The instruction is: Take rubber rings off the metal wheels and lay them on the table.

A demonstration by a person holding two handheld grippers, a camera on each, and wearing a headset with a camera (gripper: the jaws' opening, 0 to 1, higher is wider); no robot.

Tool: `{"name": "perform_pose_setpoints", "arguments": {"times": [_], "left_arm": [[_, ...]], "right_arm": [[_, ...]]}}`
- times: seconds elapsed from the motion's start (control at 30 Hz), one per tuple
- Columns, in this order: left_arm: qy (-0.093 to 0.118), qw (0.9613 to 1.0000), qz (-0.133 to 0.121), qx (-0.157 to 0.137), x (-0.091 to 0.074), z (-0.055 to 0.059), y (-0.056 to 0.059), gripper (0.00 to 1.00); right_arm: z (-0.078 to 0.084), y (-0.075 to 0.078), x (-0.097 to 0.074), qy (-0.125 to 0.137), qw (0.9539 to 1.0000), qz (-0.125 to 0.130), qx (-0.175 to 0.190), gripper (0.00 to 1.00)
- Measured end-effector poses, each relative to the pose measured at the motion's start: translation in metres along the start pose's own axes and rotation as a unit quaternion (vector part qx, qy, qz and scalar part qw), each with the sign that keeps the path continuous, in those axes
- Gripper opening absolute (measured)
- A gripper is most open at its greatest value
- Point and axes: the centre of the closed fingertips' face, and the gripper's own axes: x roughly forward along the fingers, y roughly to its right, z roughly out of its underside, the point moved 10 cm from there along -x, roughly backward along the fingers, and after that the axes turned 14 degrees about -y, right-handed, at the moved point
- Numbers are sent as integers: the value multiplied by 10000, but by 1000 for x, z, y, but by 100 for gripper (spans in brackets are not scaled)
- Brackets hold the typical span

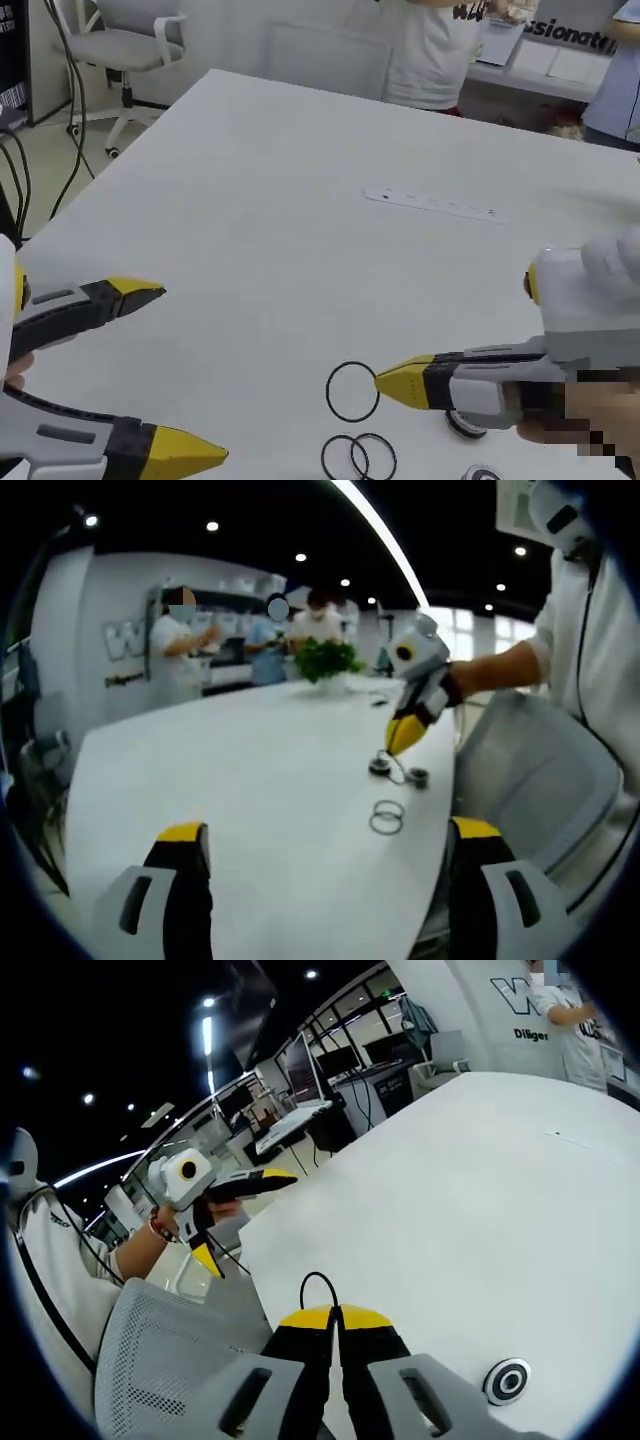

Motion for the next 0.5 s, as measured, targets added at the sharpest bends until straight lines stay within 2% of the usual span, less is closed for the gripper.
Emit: {"name": "perform_pose_setpoints", "arguments": {"times": [0.13, 0.27, 0.5], "left_arm": [[-28, 10000, 27, -37, 2, 1, 0, 100], [-59, 10000, 44, -43, 3, 0, 0, 100], [-105, 9999, 75, -47, 6, 0, 1, 100]], "right_arm": [[4, 0, 9, -109, 9999, -69, 15, 0], [11, 7, 16, -215, 9997, -76, 100, 0], [19, 14, 23, -265, 9992, -78, 272, 0]]}}
